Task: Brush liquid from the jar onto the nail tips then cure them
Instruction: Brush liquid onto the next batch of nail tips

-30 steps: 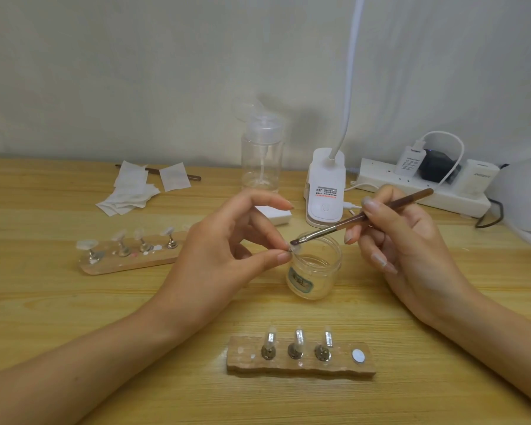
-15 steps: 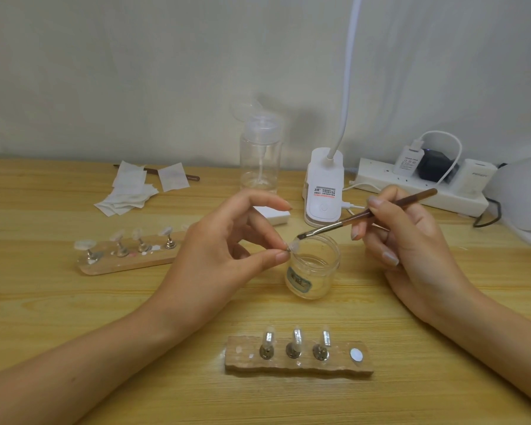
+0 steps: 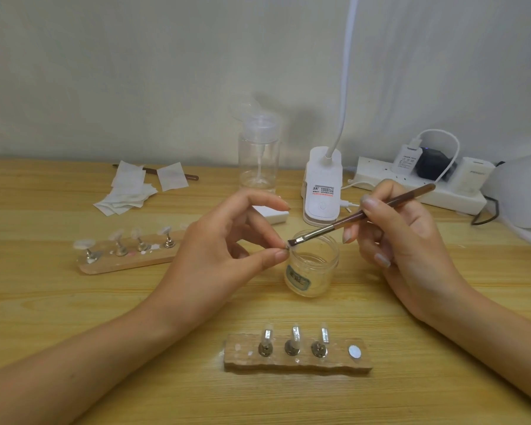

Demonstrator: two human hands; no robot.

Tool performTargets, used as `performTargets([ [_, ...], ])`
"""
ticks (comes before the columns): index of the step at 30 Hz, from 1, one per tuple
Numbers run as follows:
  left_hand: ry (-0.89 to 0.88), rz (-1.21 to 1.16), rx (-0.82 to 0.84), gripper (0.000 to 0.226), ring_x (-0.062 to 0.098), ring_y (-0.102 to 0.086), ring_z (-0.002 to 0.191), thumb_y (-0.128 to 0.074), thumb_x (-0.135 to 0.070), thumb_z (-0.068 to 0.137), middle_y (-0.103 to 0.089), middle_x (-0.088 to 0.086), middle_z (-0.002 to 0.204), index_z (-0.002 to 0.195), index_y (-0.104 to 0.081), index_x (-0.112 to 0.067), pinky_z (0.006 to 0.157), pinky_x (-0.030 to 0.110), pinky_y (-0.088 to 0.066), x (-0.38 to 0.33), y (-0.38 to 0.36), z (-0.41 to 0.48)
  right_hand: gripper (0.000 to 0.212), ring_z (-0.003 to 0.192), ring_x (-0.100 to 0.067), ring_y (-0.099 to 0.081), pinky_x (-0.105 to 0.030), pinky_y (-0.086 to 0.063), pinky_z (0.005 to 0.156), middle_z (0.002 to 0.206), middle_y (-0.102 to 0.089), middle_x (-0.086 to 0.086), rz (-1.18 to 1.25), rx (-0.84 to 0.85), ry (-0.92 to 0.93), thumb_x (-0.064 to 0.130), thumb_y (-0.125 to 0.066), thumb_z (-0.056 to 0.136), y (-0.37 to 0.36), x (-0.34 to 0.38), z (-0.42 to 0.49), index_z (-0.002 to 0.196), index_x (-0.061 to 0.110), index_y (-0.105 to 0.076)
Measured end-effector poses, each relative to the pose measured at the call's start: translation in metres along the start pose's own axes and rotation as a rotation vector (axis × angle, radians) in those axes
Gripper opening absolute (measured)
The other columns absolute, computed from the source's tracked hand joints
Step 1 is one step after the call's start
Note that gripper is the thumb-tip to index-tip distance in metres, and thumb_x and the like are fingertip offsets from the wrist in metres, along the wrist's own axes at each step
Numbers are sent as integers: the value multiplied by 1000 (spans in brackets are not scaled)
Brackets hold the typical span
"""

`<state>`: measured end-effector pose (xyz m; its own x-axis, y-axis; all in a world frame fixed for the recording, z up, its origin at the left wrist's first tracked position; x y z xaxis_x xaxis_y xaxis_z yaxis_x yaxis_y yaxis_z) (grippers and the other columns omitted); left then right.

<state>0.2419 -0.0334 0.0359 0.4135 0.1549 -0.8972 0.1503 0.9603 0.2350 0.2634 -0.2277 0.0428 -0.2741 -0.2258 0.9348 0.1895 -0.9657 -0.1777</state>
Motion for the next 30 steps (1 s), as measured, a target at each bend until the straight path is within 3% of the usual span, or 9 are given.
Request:
performTargets([
  [5,6,-3,-3,43,7,-69,81,-78,-2,82,-70,-4,80,114,-64,-27,60,21,-47,0,0,1,16,35,-7,-30,-14,-28,38,61,-62,-9,1,-84,-11,24,-57,85,9,-2,1,78,15,-46],
  [10,8,-4,-8,42,9,-70,82,-78,-2,82,-70,-4,79,113,-64,-27,61,26,-48,0,0,0,19,36,-7,-33,-13,-31,39,64,-65,-10,9,3,30,26,-60,89,1,1,0,76,18,-50],
  [15,11,-8,-3,42,8,-70,83,-78,-1,83,-69,-6,78,113,-64,-27,59,28,-47,1,-1,0,17,35,-8,-30,-15,-28,38,60,-63,-10,-27,-95,-1,25,-58,85,10,-2,1,77,15,-46],
  [21,14,-12,2,40,12,-71,84,-77,-2,83,-67,-7,76,112,-64,-26,59,29,-48,3,-1,0,19,38,-7,-34,-15,-30,39,64,-66,-10,-25,-13,51,25,-58,91,3,2,-1,78,16,-48],
  [26,11,-15,4,36,13,-71,86,-79,-9,83,-67,-6,77,110,-64,-27,59,32,-48,2,-1,0,18,38,-9,-32,-16,-27,39,61,-63,-9,-52,-109,25,25,-58,86,12,0,0,78,16,-46],
  [30,16,-10,5,38,13,-71,85,-78,-3,83,-66,-5,76,110,-64,-26,60,32,-49,2,-1,0,20,40,-7,-37,-16,-29,40,64,-66,-9,-32,-27,79,27,-59,91,5,4,-1,73,23,-53],
])
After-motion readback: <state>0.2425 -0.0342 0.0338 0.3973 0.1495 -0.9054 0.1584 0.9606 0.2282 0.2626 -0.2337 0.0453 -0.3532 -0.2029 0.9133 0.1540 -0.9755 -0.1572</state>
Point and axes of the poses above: each hand's wrist, its own z-axis towards the middle knuckle, its own y-axis out of the back of the hand, x = y × z, the point moved 7 cm from there along z, towards the middle knuckle
